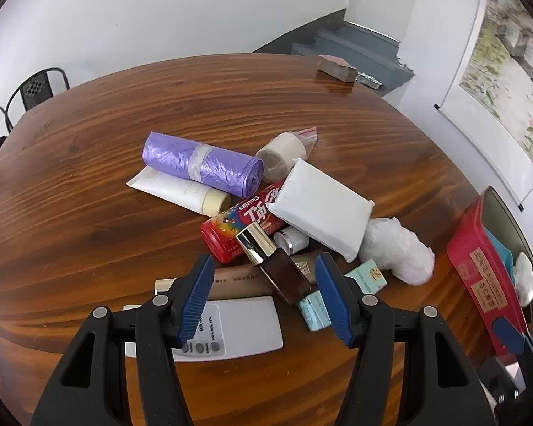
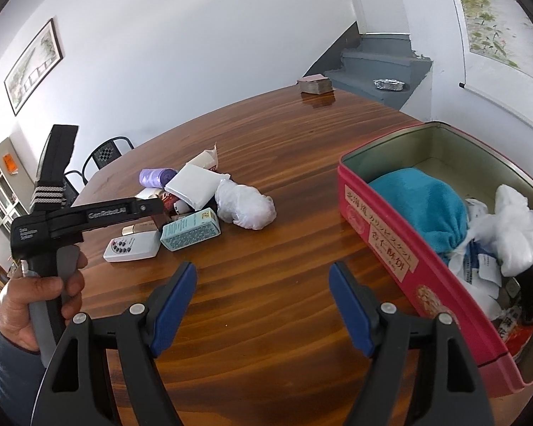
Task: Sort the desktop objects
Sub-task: 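Withdraw both tools from the tin box back over the pile, then grasp the brown glass bottle with the left tool while the right tool grasps the white plastic bag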
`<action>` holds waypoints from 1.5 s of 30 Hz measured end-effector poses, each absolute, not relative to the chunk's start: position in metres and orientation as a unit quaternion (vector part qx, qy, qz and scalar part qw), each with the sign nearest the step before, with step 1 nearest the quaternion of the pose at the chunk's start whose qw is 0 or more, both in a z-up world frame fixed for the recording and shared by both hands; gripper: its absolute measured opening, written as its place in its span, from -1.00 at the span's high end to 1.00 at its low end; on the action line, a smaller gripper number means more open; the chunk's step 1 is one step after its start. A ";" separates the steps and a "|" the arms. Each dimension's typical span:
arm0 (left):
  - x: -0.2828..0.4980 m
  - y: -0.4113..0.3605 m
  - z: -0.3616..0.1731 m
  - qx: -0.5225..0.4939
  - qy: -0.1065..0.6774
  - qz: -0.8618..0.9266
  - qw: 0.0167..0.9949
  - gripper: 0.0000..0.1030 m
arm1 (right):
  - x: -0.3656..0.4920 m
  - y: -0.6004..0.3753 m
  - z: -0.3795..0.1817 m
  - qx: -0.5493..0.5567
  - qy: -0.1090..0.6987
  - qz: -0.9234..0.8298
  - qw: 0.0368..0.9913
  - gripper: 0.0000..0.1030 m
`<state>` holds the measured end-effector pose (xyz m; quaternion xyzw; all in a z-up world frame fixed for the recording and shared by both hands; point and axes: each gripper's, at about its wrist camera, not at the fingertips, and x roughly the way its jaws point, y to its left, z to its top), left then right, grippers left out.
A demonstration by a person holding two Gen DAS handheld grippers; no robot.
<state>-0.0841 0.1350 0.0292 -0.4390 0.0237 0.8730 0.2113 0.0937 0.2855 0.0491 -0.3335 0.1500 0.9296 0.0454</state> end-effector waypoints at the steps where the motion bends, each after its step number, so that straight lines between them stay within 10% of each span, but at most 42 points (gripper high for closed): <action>1: -0.086 0.135 0.028 -0.440 0.020 0.873 0.210 -0.22 | 0.093 0.285 0.049 -0.334 0.149 0.930 0.044 -0.55; 17: -0.091 0.138 0.022 -0.444 0.015 0.871 0.210 0.56 | 0.063 0.272 0.059 -0.340 0.105 0.934 0.012 -0.55; 37: -0.088 0.123 0.051 -0.417 -0.005 0.882 0.218 0.58 | -0.053 0.270 0.024 -0.412 0.059 0.909 0.003 -0.51; 45: -0.087 0.127 0.048 -0.423 -0.006 0.879 0.220 0.58 | -0.046 0.277 0.024 -0.418 0.102 0.902 -0.038 0.06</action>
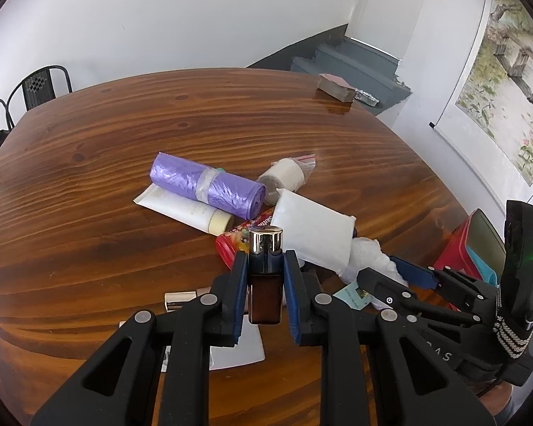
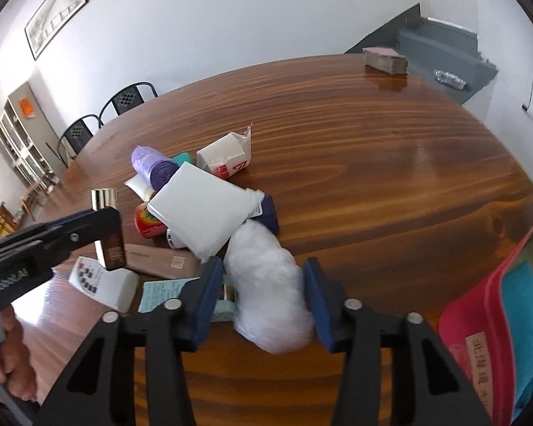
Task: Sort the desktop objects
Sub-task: 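Grasp the brown glass bottle with the left tool while the right tool grasps the white plastic bag, then carry the bottle and plastic bag into the tin box and release both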
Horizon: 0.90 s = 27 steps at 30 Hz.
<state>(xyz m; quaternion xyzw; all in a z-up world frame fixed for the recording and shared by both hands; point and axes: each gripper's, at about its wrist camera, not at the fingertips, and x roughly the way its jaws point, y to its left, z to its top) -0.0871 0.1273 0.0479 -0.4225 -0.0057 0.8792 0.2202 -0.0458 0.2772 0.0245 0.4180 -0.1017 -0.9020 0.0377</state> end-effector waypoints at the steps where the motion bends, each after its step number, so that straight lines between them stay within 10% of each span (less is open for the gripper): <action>1: -0.087 0.128 0.048 -0.422 -0.006 0.879 0.221 0.58 | -0.045 0.280 0.024 0.419 -0.108 -0.901 0.037 0.07; 27: -0.043 0.154 0.080 -0.383 0.005 0.883 0.271 0.58 | 0.059 0.301 0.076 0.282 -0.134 -0.949 -0.049 0.24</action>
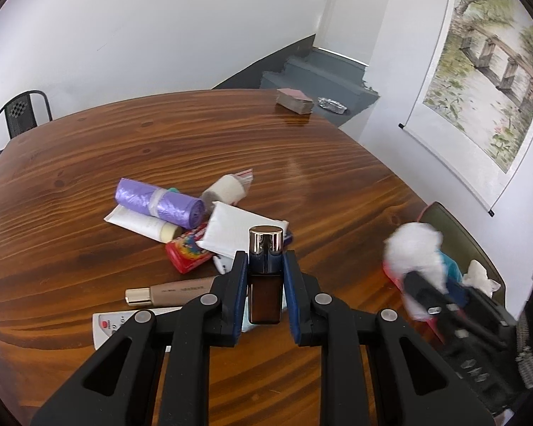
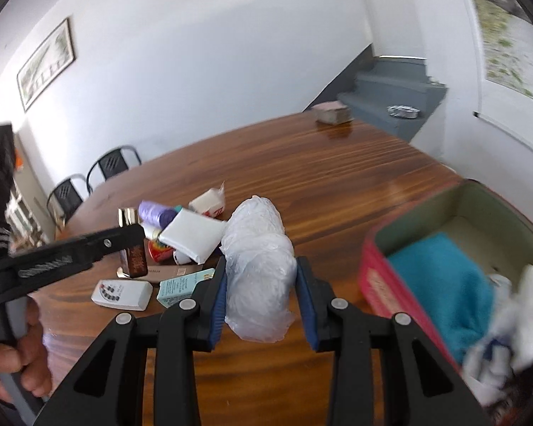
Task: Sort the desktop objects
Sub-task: 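Carry the bottle and plastic bag into the tin box and release both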
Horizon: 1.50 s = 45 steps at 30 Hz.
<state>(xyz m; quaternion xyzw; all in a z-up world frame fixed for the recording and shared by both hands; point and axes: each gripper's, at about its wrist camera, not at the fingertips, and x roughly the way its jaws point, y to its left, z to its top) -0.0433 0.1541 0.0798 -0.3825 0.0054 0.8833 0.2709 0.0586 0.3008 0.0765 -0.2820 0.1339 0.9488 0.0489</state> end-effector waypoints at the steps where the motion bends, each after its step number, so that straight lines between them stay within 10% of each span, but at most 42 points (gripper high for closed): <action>1: -0.042 0.156 0.081 -0.382 0.006 0.883 0.273 0.58 | 0.067 0.306 0.080 -0.274 0.136 0.950 0.058 0.24; 16: -0.003 0.214 0.096 -0.364 0.021 0.871 0.329 0.58 | 0.158 0.417 0.091 -0.249 0.167 0.927 0.227 0.24; 45: 0.044 0.372 0.093 -0.380 0.067 0.805 0.450 0.58 | 0.183 0.474 0.068 -0.255 0.198 0.919 0.227 0.12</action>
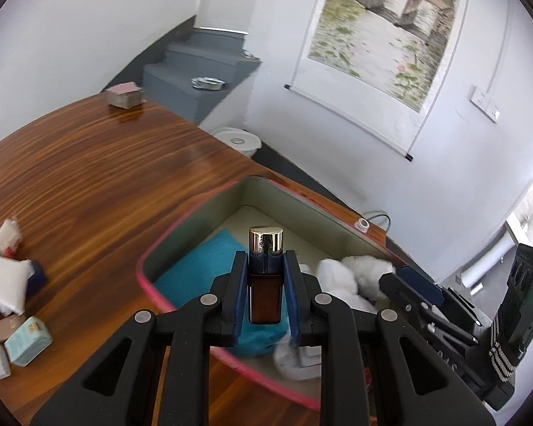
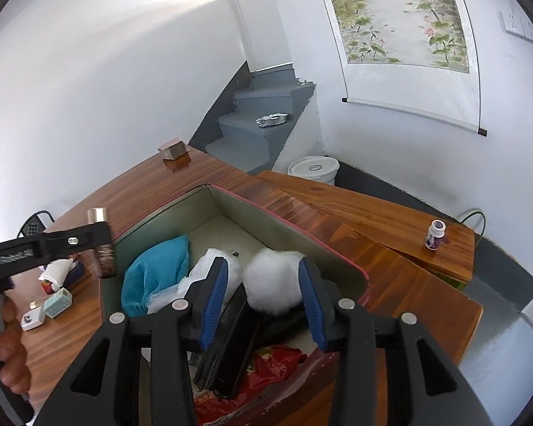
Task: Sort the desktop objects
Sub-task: 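Carry the bottle and plastic bag into the tin box and release both, then move both tools from the tin box back to the pile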
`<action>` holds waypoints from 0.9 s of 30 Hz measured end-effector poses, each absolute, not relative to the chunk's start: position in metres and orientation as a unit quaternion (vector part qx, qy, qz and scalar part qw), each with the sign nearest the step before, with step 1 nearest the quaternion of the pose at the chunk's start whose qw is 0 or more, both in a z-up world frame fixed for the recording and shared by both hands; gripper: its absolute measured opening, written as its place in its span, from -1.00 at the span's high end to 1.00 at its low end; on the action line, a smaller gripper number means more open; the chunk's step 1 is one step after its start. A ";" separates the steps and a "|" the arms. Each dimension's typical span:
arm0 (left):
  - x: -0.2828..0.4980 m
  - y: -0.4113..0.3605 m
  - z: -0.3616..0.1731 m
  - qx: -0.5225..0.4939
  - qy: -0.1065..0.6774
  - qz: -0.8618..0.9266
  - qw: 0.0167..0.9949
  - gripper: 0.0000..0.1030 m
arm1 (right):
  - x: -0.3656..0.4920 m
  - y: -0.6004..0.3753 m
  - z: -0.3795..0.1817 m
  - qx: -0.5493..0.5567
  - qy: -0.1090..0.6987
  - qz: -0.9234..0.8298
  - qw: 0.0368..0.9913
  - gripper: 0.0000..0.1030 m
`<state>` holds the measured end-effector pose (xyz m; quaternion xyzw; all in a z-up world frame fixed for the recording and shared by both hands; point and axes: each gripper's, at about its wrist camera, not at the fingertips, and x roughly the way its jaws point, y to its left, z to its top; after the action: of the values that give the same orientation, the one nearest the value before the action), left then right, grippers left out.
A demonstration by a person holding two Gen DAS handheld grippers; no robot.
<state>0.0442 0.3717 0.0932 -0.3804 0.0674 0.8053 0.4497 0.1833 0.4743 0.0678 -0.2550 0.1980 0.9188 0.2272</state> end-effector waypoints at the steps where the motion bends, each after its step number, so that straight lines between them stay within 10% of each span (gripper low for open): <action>1: 0.046 0.376 0.092 -0.381 0.071 0.803 0.453 0.58 | 0.184 0.475 0.067 -0.256 0.202 0.919 0.223 0.12; 7: 0.051 0.395 0.088 -0.394 0.084 0.786 0.468 0.53 | 0.187 0.478 0.063 -0.254 0.215 0.917 0.218 0.11; 11: 0.048 0.390 0.089 -0.393 0.074 0.791 0.463 0.07 | 0.191 0.476 0.066 -0.247 0.219 0.918 0.219 0.11; 27: 0.020 0.329 0.096 -0.395 0.044 0.823 0.406 0.06 | 0.179 0.429 0.082 -0.235 0.201 0.932 0.188 -0.28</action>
<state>0.0204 0.3294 0.0962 -0.3951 0.0439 0.8229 0.4059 0.1790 0.4288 0.0825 -0.2354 0.2011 0.9322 0.1875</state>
